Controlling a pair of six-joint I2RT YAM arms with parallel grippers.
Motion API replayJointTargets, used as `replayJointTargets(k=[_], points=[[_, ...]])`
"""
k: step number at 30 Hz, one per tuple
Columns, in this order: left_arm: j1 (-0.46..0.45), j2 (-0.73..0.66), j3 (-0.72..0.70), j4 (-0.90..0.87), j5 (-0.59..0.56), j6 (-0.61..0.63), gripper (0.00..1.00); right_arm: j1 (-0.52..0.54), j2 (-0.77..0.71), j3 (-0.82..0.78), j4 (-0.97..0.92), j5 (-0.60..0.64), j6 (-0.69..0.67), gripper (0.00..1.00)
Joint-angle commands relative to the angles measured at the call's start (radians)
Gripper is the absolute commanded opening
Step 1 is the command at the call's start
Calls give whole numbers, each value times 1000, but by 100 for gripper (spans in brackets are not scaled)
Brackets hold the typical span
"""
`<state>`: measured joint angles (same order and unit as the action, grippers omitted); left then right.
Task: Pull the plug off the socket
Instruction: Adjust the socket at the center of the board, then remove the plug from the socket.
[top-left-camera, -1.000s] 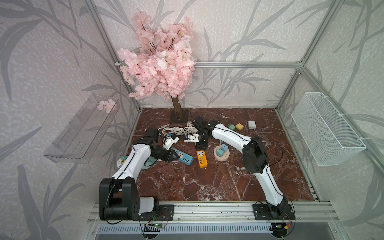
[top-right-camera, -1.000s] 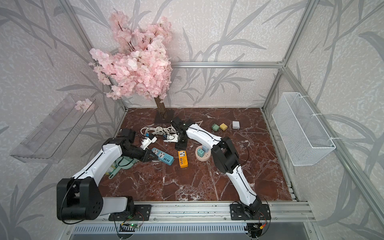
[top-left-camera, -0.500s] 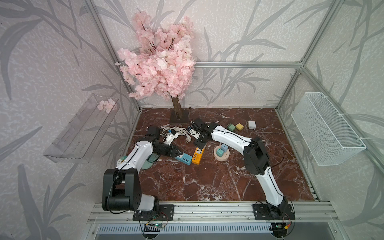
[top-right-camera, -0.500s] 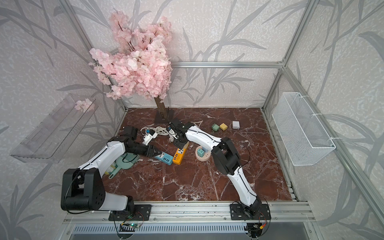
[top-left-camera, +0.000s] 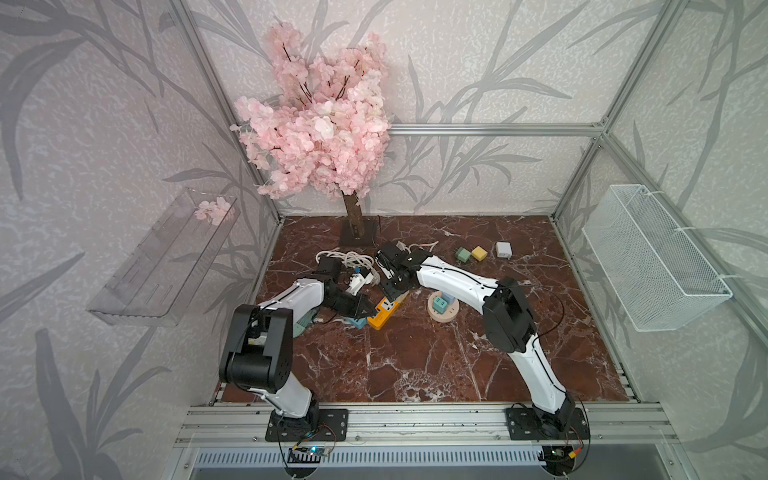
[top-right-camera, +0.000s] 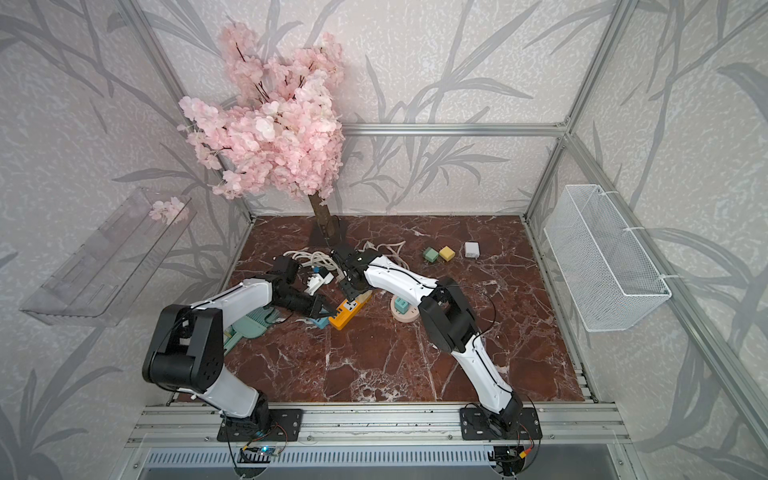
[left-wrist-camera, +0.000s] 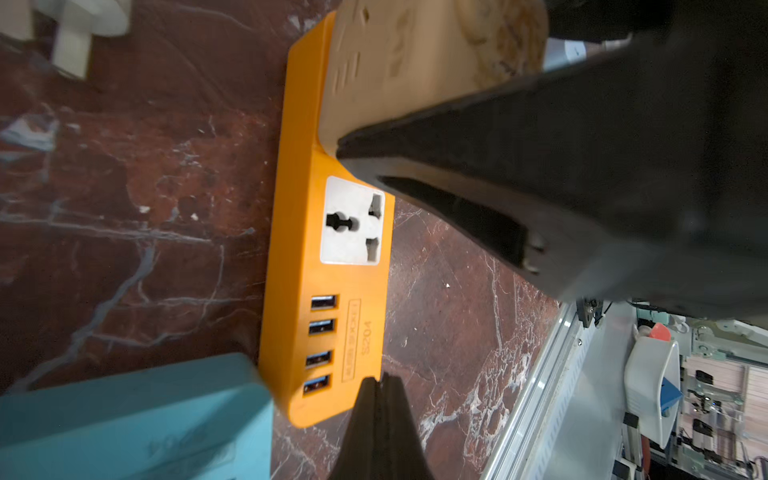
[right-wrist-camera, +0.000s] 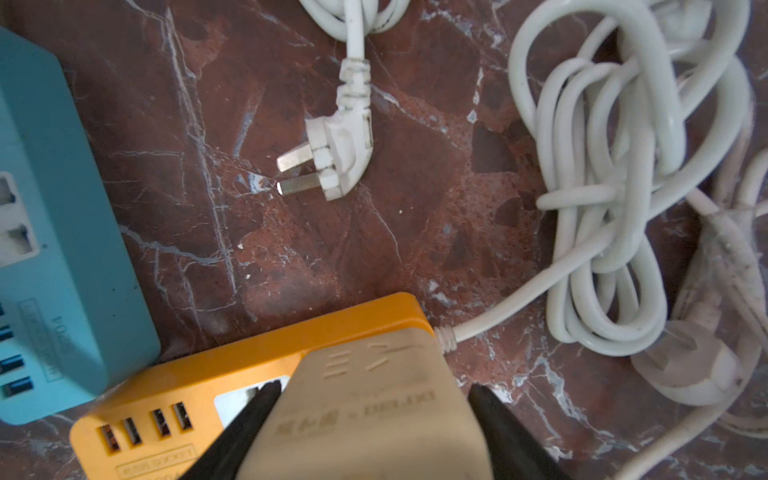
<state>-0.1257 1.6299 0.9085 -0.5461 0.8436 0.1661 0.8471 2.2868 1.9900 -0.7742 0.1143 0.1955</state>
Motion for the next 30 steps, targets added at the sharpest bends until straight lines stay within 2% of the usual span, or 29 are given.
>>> replayJointTargets(k=[1,13,22,26,30], points=[[-21,26,33,6,21,-6,0,1,-7,-4,34,0,48,0],[-28,68,93,-95,-152,-42,0,4,-17,-22,46,12,69,0],[-34,168,170,-214,-206,-35,0,7,-30,-37,55,18,64,0],[-34,194,180,-218,-261,-58,0,36,-33,-46,62,101,27,0],[-32,235,191,-223,-266,-77,0,91,-24,-59,79,265,-31,0]])
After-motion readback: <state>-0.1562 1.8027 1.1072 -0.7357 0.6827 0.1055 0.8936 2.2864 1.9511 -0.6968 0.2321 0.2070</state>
